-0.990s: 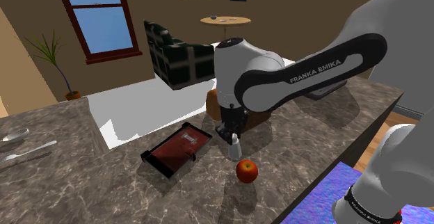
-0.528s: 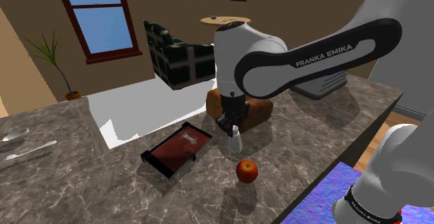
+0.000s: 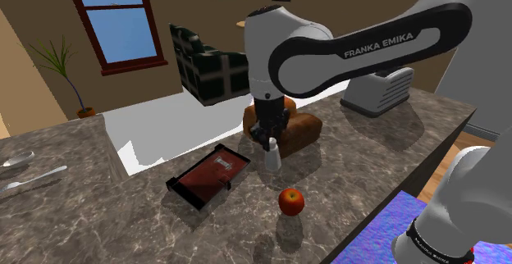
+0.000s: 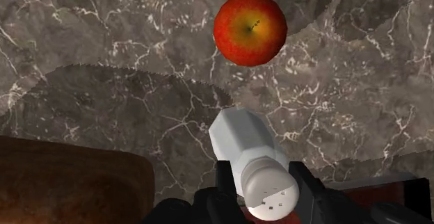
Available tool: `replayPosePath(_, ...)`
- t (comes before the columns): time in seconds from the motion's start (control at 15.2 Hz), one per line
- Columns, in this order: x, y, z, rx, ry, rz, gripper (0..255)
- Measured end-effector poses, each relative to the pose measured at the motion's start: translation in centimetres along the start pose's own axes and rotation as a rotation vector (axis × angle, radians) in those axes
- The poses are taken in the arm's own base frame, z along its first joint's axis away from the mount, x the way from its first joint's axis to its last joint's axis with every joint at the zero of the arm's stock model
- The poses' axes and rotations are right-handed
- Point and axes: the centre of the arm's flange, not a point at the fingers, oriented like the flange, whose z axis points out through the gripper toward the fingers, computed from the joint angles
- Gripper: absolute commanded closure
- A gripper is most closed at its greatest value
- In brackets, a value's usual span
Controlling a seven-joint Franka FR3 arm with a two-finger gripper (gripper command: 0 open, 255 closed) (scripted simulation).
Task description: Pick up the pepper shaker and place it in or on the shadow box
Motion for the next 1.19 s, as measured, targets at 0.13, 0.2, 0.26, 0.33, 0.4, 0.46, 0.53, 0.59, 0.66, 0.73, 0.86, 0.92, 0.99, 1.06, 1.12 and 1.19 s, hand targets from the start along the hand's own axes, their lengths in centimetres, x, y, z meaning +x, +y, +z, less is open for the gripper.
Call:
replayPosePath(0.13,1.8,-0.9,-0.6,0.0,0.0,0.0,255)
replayPosePath(0.2,3.1,-1.8,-0.9,0.0,0.0,-0.001,255)
replayPosePath(0.26,3.8,-2.5,-1.4,-0.001,-0.001,-0.001,255)
replayPosePath(0.33,4.7,-3.3,-1.6,0.0,0.0,-0.001,255)
replayPosePath(0.4,6.1,-3.9,-1.8,0.0,0.0,-0.002,255)
replayPosePath(0.46,7.1,-4.5,-2.3,0.0,-0.001,-0.001,255)
replayPosePath(0.53,8.2,-5.3,-2.8,0.0,0.0,-0.002,255)
replayPosePath(0.59,9.5,-6.1,-3.1,0.001,0.0,-0.001,255)
replayPosePath(0.66,10.7,-6.8,-3.3,0.001,-0.001,-0.001,255)
replayPosePath(0.73,11.6,-7.4,-3.5,0.0,-0.001,-0.001,255)
replayPosePath(0.86,14.0,-8.6,-4.1,0.001,-0.001,-0.002,255)
replayPosePath(0.92,15.0,-9.1,-4.4,0.001,-0.001,-0.002,255)
replayPosePath(0.99,16.2,-9.9,-4.9,0.001,0.0,-0.003,255)
replayPosePath(1.06,17.5,-10.8,-5.0,0.002,0.001,-0.003,255)
replayPosePath(1.12,17.9,-11.2,-4.9,0.001,-0.001,-0.002,255)
replayPosePath(1.19,18.2,-11.3,-4.6,0.0,-0.001,-0.001,255)
